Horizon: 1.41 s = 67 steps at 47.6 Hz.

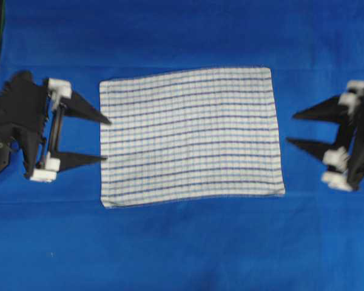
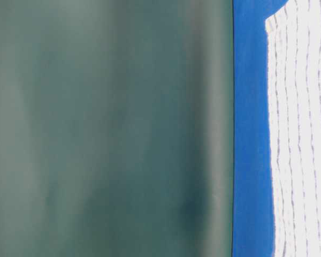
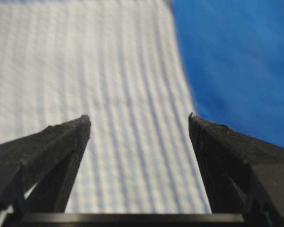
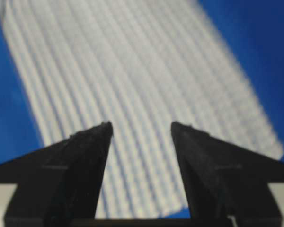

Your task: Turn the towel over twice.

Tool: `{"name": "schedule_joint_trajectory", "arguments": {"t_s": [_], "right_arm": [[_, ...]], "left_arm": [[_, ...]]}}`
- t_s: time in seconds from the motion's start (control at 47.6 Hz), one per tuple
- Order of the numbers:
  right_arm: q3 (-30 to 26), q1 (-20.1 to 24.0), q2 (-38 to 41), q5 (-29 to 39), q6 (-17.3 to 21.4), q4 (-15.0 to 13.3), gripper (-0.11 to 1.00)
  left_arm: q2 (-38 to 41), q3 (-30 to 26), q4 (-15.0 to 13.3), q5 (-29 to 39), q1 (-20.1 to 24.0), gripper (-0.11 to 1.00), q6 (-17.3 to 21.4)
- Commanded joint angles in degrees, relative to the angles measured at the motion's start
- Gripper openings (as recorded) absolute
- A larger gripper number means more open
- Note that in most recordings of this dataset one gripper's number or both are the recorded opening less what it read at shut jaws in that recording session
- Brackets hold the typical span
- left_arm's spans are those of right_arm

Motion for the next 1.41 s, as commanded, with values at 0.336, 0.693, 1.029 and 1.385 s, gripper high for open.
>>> {"name": "schedule_joint_trajectory", "arguments": {"t_s": [0.336, 0.693, 1.029, 1.385], "right_arm": [[6.50, -7.03, -13.89, -1.05, -2.72, -8.35, 0.62], [6.50, -7.82, -13.62, -2.90, -2.72, -8.35, 0.62], [8.09, -7.82, -19.07, 0.09, -5.54, -8.26, 0.62], [17.23, -7.82, -29.00, 0.18, -3.78, -7.73, 0.62]], "left_arm": [[-8.35, 1.41, 0.09, -2.90, 9.05, 0.79, 3.34], [-8.17, 1.41, 0.09, -2.90, 9.05, 0.79, 3.34], [-16.70, 4.66, 0.09, -0.97, 10.72, 0.79, 4.22], [-31.03, 12.92, 0.09, 3.52, 11.16, 0.79, 3.96]]}}
